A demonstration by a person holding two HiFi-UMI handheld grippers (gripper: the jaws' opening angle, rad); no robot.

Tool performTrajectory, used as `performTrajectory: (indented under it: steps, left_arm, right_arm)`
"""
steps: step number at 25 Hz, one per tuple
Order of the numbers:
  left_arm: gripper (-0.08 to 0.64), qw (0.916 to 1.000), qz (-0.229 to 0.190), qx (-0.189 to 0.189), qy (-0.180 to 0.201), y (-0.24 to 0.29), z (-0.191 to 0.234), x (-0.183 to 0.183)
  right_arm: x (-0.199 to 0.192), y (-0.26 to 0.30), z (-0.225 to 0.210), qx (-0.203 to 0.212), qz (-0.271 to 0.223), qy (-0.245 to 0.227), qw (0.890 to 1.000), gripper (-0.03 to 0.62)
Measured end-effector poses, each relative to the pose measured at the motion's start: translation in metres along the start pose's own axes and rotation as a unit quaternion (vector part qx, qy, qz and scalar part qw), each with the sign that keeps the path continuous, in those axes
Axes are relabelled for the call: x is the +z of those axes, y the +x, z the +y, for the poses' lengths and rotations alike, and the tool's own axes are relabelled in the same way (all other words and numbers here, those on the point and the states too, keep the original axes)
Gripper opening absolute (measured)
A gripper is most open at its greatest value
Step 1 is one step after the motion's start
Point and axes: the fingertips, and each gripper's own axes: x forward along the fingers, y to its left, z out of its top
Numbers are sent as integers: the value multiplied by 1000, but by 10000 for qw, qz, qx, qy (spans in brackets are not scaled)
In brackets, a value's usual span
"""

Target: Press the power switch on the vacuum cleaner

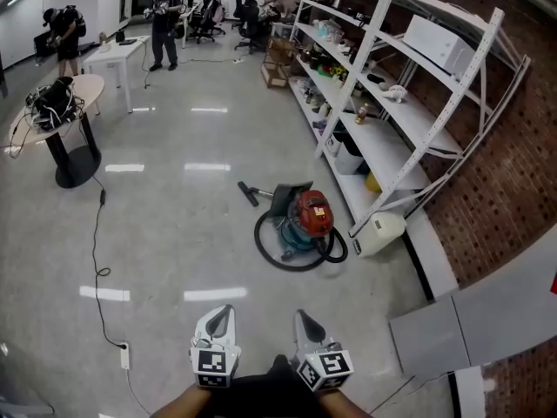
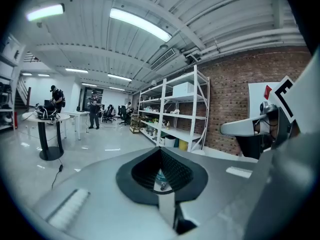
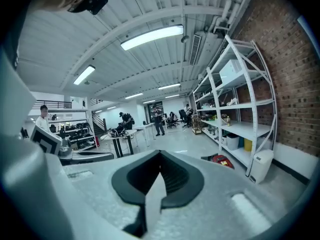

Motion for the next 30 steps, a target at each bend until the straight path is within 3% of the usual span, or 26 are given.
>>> performTrajectory:
  steps: [12,25,30]
  left_arm:
    - [15,9997,46,211,-102,44,-2,11]
    - [15,9992,254,297,-105,131,-65,28]
    - [15,9987,227,433,166,153,-88,33]
  right_arm:
    - [3,39,-41,149,27,104,9998,-9]
    - [16,68,-141,367,58,50,9993,-9]
    - [21,67,-176,420,26,81,9991,-9]
